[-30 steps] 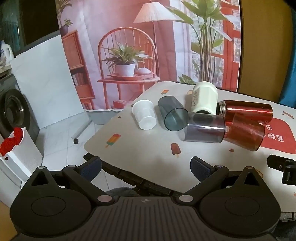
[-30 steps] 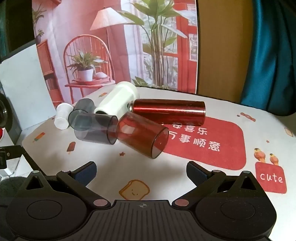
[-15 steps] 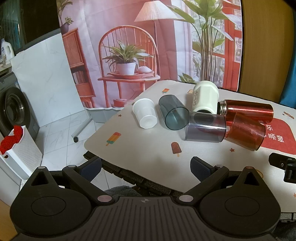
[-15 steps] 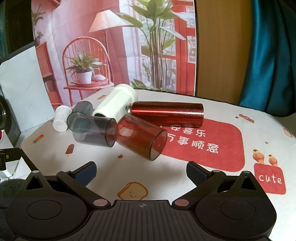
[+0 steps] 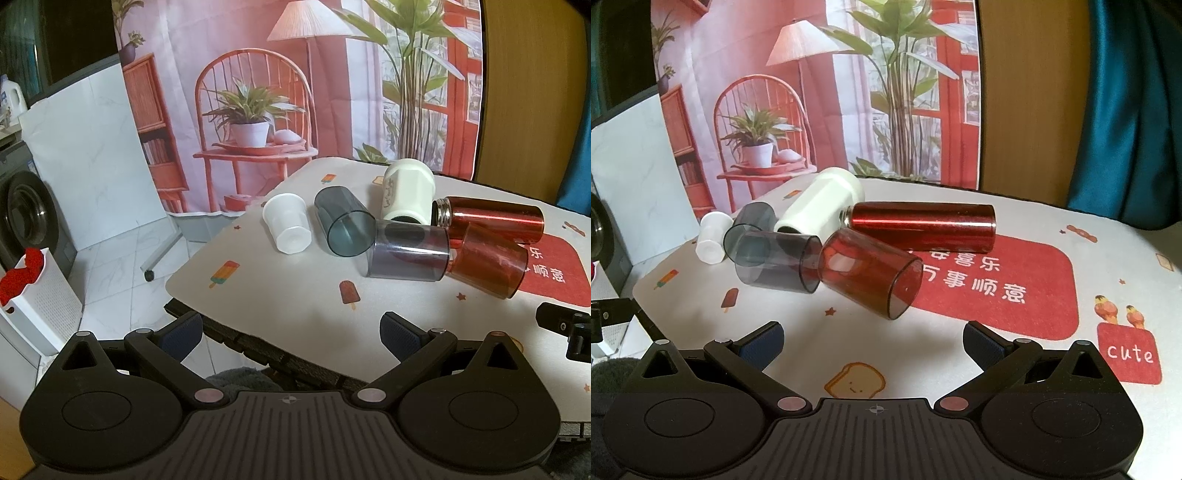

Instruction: Flip cup upright

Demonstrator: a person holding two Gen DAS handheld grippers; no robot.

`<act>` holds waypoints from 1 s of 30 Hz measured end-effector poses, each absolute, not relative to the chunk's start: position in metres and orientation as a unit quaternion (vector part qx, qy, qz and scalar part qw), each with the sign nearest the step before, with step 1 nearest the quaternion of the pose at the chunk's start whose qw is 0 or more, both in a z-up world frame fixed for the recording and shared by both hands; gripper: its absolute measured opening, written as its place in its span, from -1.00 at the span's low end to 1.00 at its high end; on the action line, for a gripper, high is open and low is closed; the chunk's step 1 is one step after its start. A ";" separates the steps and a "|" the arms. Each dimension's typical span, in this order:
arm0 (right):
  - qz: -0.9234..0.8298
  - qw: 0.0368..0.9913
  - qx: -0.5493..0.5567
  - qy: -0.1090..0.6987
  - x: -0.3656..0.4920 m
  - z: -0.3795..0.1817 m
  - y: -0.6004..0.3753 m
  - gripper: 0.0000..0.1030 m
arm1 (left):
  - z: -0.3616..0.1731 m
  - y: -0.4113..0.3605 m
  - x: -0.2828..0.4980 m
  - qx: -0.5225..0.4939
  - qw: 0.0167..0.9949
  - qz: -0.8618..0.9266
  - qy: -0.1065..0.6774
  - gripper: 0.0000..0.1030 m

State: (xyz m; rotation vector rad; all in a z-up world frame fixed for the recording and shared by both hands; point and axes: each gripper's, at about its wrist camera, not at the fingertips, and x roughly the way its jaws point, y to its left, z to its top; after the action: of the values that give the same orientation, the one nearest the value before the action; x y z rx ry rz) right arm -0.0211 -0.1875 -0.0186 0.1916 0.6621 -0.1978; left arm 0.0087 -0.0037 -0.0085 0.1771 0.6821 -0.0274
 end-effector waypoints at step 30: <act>-0.098 0.935 0.097 0.326 -0.021 -0.025 -0.188 1.00 | -0.008 -0.002 0.009 0.085 0.937 -0.016 0.339 1.00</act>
State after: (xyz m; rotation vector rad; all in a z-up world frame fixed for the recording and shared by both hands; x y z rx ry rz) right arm -0.0214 -0.1880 -0.0248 0.1988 0.6674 -0.2011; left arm 0.0093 -0.0022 -0.0085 0.1737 0.6928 -0.0331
